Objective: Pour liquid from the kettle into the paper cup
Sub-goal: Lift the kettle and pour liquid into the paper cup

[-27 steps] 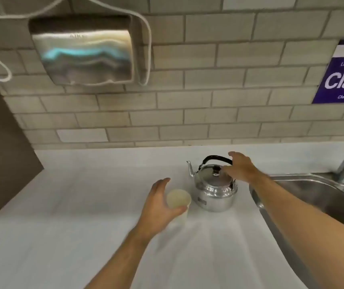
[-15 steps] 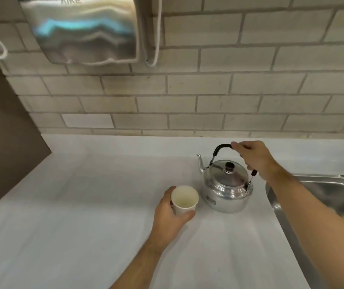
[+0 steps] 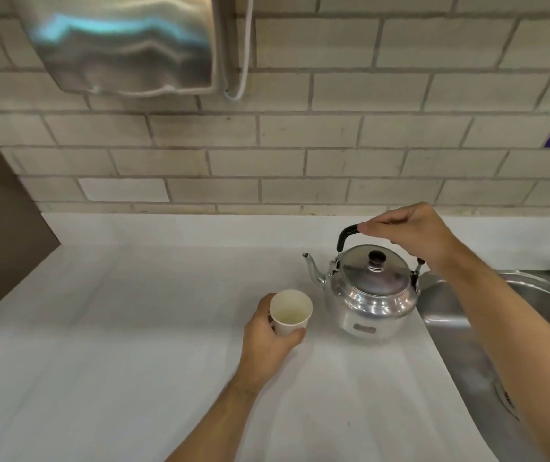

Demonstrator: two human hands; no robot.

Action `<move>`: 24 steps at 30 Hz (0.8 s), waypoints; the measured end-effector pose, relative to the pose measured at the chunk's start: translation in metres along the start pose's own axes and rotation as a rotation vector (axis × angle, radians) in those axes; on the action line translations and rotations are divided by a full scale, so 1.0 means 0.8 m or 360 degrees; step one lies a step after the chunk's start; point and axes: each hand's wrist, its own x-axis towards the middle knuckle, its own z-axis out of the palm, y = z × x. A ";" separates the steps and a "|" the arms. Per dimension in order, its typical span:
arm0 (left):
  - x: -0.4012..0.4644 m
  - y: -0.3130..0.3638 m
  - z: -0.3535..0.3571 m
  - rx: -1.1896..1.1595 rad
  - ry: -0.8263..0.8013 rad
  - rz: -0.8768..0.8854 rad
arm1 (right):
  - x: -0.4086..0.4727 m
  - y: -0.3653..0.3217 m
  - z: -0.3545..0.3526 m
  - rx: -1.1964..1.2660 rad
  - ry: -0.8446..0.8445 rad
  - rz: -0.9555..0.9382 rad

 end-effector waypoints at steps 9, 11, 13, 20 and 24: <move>-0.001 0.002 -0.001 -0.0012 -0.0018 0.0004 | -0.018 -0.041 -0.008 -0.0275 -0.0374 -0.0125; 0.000 0.003 -0.002 -0.0007 -0.0020 0.0005 | -0.021 -0.047 -0.005 -0.0331 -0.0421 -0.0132; 0.000 0.003 -0.002 -0.0005 -0.0022 0.0003 | -0.022 -0.052 -0.001 -0.0392 -0.0445 -0.0135; 0.001 0.004 -0.004 0.0011 -0.0047 0.0013 | -0.021 -0.066 0.007 -0.0563 -0.0457 -0.0131; 0.001 0.003 -0.004 0.0006 -0.0057 0.0014 | -0.022 -0.068 0.006 -0.0624 -0.0467 -0.0127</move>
